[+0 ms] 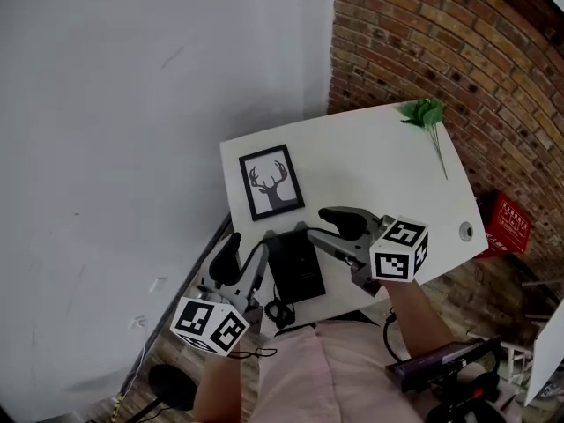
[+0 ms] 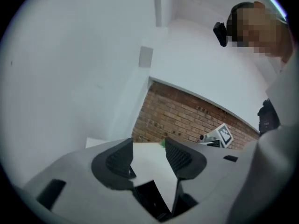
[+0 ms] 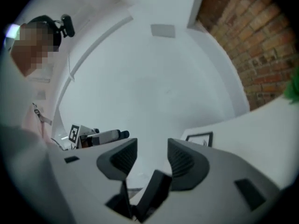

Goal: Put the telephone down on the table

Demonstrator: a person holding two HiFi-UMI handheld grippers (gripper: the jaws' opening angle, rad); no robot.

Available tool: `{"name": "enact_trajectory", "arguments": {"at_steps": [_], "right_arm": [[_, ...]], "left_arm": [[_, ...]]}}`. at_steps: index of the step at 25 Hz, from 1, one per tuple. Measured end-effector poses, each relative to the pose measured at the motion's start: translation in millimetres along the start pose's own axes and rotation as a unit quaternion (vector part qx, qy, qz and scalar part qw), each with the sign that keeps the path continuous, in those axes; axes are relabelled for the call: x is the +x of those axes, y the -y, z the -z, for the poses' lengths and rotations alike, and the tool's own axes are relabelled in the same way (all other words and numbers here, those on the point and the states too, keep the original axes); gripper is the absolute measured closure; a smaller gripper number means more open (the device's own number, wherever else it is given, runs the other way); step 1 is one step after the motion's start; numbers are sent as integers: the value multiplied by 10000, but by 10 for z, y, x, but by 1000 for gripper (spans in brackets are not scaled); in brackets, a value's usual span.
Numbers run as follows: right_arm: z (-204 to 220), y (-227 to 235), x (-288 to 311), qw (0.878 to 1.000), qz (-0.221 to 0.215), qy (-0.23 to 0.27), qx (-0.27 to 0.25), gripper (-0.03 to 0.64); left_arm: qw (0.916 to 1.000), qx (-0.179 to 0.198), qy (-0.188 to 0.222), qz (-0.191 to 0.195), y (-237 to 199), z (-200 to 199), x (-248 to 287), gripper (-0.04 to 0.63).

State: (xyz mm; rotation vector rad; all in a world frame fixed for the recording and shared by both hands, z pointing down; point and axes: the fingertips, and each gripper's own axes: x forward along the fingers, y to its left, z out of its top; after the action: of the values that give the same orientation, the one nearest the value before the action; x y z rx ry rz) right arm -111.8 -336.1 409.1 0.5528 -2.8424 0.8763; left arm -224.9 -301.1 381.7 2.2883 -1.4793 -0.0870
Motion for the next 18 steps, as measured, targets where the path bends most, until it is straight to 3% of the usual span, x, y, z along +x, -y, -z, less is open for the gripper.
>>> {"name": "enact_trajectory", "arguments": {"at_steps": [2, 5, 7, 12, 18], "right_arm": [[-458, -164, -54, 9955, 319, 574, -689, 480], [-952, -340, -135, 9741, 906, 1246, -1658, 592], [-1109, -414, -183, 9602, 1210, 1497, -2025, 604], [-1225, -515, -278, 9375, 1606, 1731, -2555, 611], [-1284, -608, -347, 9287, 1659, 1817, -2773, 613]], "left_arm": [[9980, 420, 395, -261, 68, -393, -20, 424], [9893, 986, 899, -594, 150, -863, -24, 529], [9829, 1186, 1192, -754, 214, -1084, -34, 592], [9696, 1636, 1508, -1019, 325, -1314, -38, 594], [9658, 1766, 1529, -1122, 352, -1372, -10, 594]]}}
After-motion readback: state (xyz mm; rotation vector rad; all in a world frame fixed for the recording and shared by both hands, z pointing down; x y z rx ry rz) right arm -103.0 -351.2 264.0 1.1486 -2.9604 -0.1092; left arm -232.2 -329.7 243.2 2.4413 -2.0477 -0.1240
